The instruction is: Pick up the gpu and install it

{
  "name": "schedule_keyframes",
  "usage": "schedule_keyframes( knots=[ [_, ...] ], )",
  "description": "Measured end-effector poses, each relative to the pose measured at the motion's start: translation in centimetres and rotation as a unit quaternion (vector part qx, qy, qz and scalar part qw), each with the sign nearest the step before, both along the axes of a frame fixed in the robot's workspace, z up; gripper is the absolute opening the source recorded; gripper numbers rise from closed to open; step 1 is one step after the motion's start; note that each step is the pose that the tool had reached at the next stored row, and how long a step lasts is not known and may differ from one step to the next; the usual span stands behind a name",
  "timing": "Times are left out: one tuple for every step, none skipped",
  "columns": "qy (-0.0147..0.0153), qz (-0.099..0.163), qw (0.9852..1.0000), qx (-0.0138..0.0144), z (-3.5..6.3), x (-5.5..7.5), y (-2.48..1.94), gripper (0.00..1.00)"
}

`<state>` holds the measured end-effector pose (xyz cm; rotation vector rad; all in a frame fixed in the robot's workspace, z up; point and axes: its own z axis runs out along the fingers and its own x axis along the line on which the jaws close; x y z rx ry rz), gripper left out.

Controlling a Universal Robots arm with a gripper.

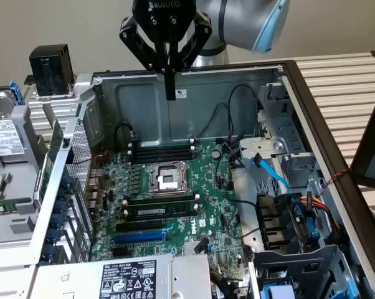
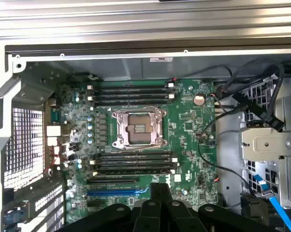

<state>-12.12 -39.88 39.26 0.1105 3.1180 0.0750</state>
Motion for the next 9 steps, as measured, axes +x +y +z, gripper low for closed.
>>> schedule_keyframes(
  knots=[
    [0.0000, 0.000, 1.0000, 0.0000, 0.00, 0.00, 0.00, 0.11],
    [0.0000, 0.000, 1.0000, 0.0000, 0.00, 0.00, 0.00, 0.11],
    [0.0000, 0.000, 1.0000, 0.0000, 0.00, 0.00, 0.00, 0.11],
    [0.0000, 0.000, 1.0000, 0.0000, 0.00, 0.00, 0.00, 0.11],
    [0.0000, 0.000, 1.0000, 0.0000, 0.00, 0.00, 0.00, 0.11],
    [0.0000, 0.000, 1.0000, 0.0000, 0.00, 0.00, 0.00, 0.11],
    [0.0000, 0.000, 1.0000, 0.0000, 0.00, 0.00, 0.00, 0.11],
    [0.0000, 0.000, 1.0000, 0.0000, 0.00, 0.00, 0.00, 0.11],
    [0.0000, 0.000, 1.0000, 0.0000, 0.00, 0.00, 0.00, 0.11]
  ],
)
